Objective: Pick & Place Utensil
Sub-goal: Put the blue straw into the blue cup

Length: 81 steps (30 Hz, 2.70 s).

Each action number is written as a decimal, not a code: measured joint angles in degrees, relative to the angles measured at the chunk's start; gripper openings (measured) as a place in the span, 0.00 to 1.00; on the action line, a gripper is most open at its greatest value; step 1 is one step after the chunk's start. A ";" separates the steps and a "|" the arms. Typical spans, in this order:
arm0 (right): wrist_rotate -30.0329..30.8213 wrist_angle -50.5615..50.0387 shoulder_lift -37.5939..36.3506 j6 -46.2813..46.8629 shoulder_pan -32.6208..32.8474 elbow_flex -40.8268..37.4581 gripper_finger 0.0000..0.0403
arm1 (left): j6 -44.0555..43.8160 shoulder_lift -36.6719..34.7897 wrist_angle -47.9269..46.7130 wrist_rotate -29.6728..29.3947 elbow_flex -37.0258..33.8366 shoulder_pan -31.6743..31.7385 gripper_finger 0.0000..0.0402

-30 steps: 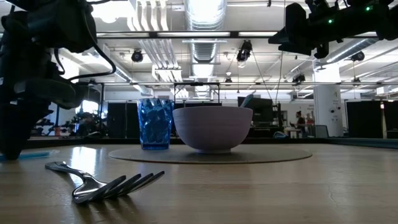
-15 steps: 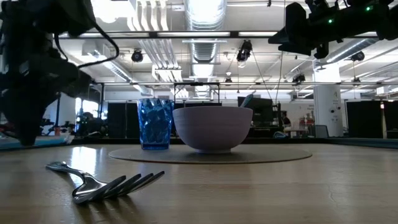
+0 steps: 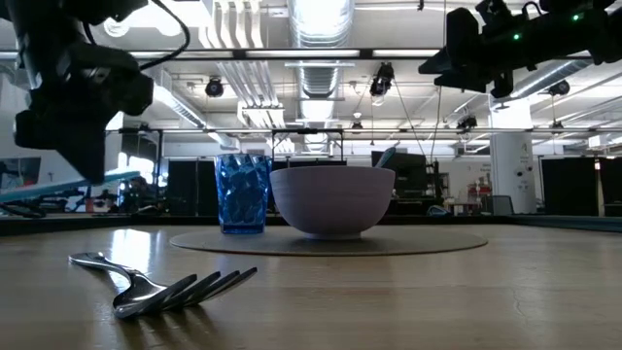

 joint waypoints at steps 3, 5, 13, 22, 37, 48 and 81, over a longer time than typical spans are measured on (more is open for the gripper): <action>-3.39 -0.21 0.00 0.00 -0.01 0.00 0.61 | 2.41 -1.66 1.29 -1.96 0.00 0.57 0.00; -6.21 -0.22 0.00 0.00 0.00 0.00 0.61 | 4.70 -2.61 3.19 -2.76 0.00 1.07 0.00; -12.66 -0.21 0.00 0.01 0.02 0.00 0.61 | 13.84 -5.47 11.29 -3.71 0.09 4.17 0.00; -14.78 -0.28 -0.02 -0.08 0.37 0.00 0.61 | 20.78 -8.05 14.87 -3.69 0.09 6.57 0.00; -14.71 -1.00 -0.02 -0.07 0.37 0.00 0.61 | 38.22 -12.17 16.88 -4.91 9.85 12.05 0.00; -14.69 -1.09 -0.02 -0.71 0.37 0.00 0.61 | 52.81 -12.15 24.44 -11.32 12.87 14.16 0.00; -14.58 -1.04 -0.02 -0.70 0.37 0.00 0.61 | 61.34 -12.39 30.34 -9.82 17.28 26.52 0.00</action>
